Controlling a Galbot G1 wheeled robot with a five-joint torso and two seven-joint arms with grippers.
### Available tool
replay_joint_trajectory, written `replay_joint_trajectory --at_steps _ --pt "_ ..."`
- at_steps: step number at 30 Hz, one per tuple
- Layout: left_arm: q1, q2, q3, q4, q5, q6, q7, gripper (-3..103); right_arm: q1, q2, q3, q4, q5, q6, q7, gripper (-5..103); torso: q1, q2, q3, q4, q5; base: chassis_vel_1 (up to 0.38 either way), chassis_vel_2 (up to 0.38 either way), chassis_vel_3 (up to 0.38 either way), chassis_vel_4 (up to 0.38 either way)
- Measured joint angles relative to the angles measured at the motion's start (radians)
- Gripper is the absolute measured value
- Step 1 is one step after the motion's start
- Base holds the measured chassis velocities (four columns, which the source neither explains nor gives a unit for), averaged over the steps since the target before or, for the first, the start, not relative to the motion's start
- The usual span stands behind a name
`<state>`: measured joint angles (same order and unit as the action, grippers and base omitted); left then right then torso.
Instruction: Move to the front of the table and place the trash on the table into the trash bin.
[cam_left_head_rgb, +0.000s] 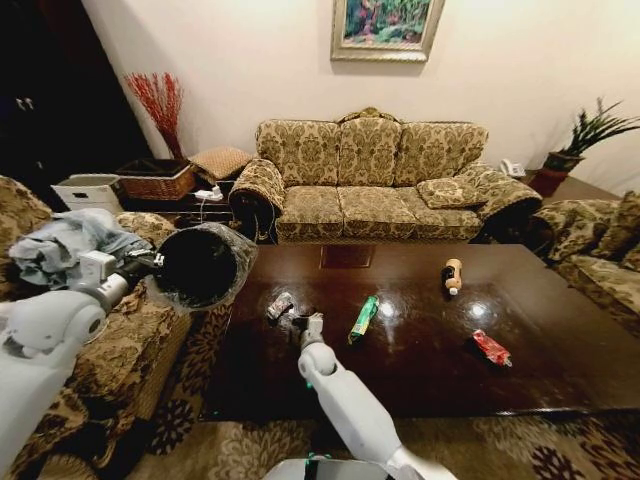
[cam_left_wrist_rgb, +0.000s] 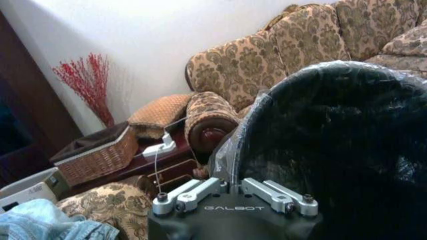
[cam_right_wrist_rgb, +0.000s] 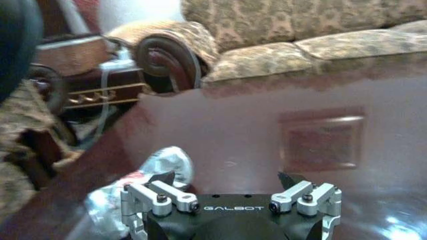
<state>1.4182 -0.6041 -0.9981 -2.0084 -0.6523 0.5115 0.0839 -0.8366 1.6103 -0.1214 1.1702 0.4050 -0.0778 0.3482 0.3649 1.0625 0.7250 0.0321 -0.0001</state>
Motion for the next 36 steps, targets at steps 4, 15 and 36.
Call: replay_joint_trajectory --at_steps 4,15,36 --pt "0.000 0.005 0.004 0.005 0.001 -0.002 0.000 0 -0.018 -0.001 -0.012 0.014 0.006 0.012 -0.083 100 0.000 0.000 0.000 0.0002 0.0001 0.000 0.000 0.000 0.000" --pt "0.014 0.006 0.016 -0.006 0.008 -0.002 0.000 0 0.038 -0.002 -0.060 -0.024 0.075 0.034 -0.211 100 0.000 0.000 0.000 0.0000 0.0001 0.000 0.000 0.000 0.000" --pt "-0.013 0.002 0.026 0.008 0.001 -0.007 -0.002 0 0.030 -0.002 -0.073 0.034 -0.170 0.045 -0.351 100 0.000 0.000 0.000 0.0001 0.0001 0.000 0.000 0.000 0.000"
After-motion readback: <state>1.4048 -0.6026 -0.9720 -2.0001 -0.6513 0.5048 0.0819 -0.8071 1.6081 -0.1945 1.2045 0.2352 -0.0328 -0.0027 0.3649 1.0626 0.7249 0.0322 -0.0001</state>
